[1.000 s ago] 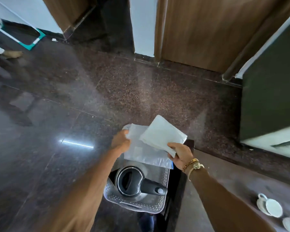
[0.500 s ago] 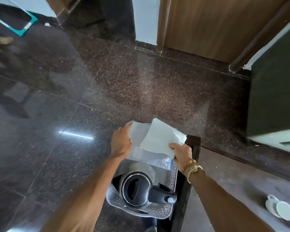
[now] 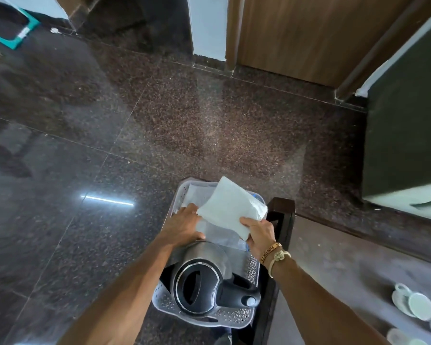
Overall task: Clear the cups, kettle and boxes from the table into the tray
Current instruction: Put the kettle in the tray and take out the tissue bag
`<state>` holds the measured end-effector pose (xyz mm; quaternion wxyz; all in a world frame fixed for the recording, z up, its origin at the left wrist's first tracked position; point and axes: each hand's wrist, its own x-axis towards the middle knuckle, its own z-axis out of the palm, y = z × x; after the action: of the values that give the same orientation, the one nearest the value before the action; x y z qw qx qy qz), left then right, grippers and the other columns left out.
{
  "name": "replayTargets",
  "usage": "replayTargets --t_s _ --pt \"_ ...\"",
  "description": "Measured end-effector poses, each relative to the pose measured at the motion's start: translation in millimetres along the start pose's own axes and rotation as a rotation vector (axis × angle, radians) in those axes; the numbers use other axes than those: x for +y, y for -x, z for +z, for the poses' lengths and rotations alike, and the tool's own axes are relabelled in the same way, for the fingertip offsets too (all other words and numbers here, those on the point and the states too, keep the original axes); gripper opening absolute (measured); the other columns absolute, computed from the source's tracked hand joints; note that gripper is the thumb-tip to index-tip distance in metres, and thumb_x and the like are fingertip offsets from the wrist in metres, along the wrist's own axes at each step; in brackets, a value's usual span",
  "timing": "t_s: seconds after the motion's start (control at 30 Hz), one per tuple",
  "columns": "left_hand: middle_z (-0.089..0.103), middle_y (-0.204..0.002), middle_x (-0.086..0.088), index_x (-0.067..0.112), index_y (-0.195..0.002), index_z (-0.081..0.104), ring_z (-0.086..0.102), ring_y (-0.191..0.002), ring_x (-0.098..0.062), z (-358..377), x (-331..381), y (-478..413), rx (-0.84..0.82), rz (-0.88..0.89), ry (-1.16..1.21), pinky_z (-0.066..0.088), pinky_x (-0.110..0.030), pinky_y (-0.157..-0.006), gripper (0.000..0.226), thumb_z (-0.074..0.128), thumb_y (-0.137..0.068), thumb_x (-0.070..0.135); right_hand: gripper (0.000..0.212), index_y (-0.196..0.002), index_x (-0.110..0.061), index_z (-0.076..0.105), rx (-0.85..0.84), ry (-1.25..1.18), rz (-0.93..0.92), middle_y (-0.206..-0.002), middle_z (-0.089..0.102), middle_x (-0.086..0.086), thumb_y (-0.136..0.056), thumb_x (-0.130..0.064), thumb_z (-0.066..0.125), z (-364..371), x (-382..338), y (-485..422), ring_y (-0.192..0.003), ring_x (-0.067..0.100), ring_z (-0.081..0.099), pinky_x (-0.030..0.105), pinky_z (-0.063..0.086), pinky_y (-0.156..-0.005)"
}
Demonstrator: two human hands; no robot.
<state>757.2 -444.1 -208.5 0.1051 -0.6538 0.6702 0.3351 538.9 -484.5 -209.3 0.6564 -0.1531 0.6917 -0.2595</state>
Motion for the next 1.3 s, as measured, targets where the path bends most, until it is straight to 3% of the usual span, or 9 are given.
replayTargets --t_s 0.27,0.43,0.57,0.67,0.77,0.87,0.93,1.17,1.3 --pt "0.041 -0.135 -0.007 0.029 -0.136 0.053 0.042 -0.125 -0.03 9 -4 -8 -0.061 -0.02 0.079 0.042 -0.045 -0.104 0.056 0.062 -0.081 0.028 0.01 -0.083 -0.004 0.059 0.14 0.209 -0.002 -0.064 0.06 0.01 -0.08 -0.002 0.068 16 4 -13 -0.041 0.015 0.05 0.018 0.04 -0.036" --pt "0.057 -0.131 -0.01 0.013 -0.129 0.057 0.056 -0.119 -0.025 -3 -3 -6 0.018 -0.125 0.3 0.043 -0.031 -0.1 0.038 0.057 -0.091 0.013 0.006 -0.086 -0.002 0.062 0.148 0.213 -0.027 -0.06 0.056 0.01 -0.082 -0.001 0.066 13 -2 2 -0.044 0.017 0.049 0.019 0.039 -0.037" --pt "0.066 -0.123 -0.011 0.011 -0.124 0.056 0.065 -0.109 -0.027 -25 11 4 0.234 -0.36 0.742 0.051 -0.039 -0.098 0.027 0.05 -0.099 0.02 0.013 -0.078 -0.008 0.06 0.089 0.138 -0.082 -0.068 0.059 0.008 -0.085 0.002 0.064 7 -23 31 -0.055 0.018 0.053 0.022 0.043 -0.044" --pt "0.068 -0.099 -0.016 0.016 -0.098 0.061 0.061 -0.083 -0.026 -57 34 13 0.366 -0.366 1.117 0.054 -0.043 -0.083 0.019 0.054 -0.098 0.034 0.01 -0.086 -0.005 0.062 -0.014 0.048 -0.103 -0.079 0.062 0.014 -0.086 0.004 0.064 -7 -44 60 -0.069 0.026 0.058 0.031 0.05 -0.061" --pt "0.058 -0.083 -0.005 0.017 -0.09 0.065 0.049 -0.072 -0.023 -91 61 32 0.137 -0.272 1.35 0.041 -0.031 -0.063 0.045 0.069 -0.073 0.058 0.012 -0.098 -0.001 0.065 -0.266 -0.055 -0.088 -0.088 0.071 0.013 -0.088 0.005 0.063 -29 -67 93 -0.072 0.023 0.07 0.028 0.055 -0.056" --pt "0.074 -0.11 -0.01 0.016 -0.109 0.072 0.068 -0.097 -0.03 -106 87 49 -0.078 -0.137 1.392 0.053 -0.041 -0.086 0.053 0.084 -0.068 0.047 0.03 -0.115 0.002 0.066 -0.475 -0.026 -0.119 -0.109 0.071 0.019 -0.085 -0.001 0.067 -49 -86 122 -0.093 0.032 0.071 0.044 0.061 -0.077" --pt "0.074 -0.114 -0.012 0.014 -0.11 0.072 0.071 -0.104 -0.03 -111 108 59 -0.123 -0.053 1.396 0.058 -0.04 -0.082 0.043 0.086 -0.072 0.028 0.051 -0.125 -0.001 0.063 -0.528 0.063 -0.168 -0.121 0.067 0.023 -0.076 -0.01 0.075 -61 -96 142 -0.109 0.043 0.064 0.059 0.051 -0.095" --pt "0.073 -0.113 -0.013 0.005 -0.117 0.067 0.071 -0.101 -0.028 -122 189 103 0.084 -0.068 1.271 0.058 -0.047 -0.089 0.035 0.076 -0.084 0.008 0.033 -0.121 0.009 0.061 -0.478 0.068 -0.299 -0.122 0.064 0.031 -0.088 0.005 0.061 -131 -115 182 -0.105 0.045 0.064 0.061 0.051 -0.094" --pt "0.075 -0.109 -0.008 0.009 -0.118 0.066 0.074 -0.089 -0.017 -129 238 131 0.121 -0.031 1.237 0.059 -0.029 -0.066 0.035 0.077 -0.085 0.015 0.031 -0.115 0.006 0.065 -0.403 0.105 -0.338 -0.116 0.068 0.028 -0.086 -0.003 0.071 -188 -126 205 -0.099 0.042 0.068 0.058 0.056 -0.087"
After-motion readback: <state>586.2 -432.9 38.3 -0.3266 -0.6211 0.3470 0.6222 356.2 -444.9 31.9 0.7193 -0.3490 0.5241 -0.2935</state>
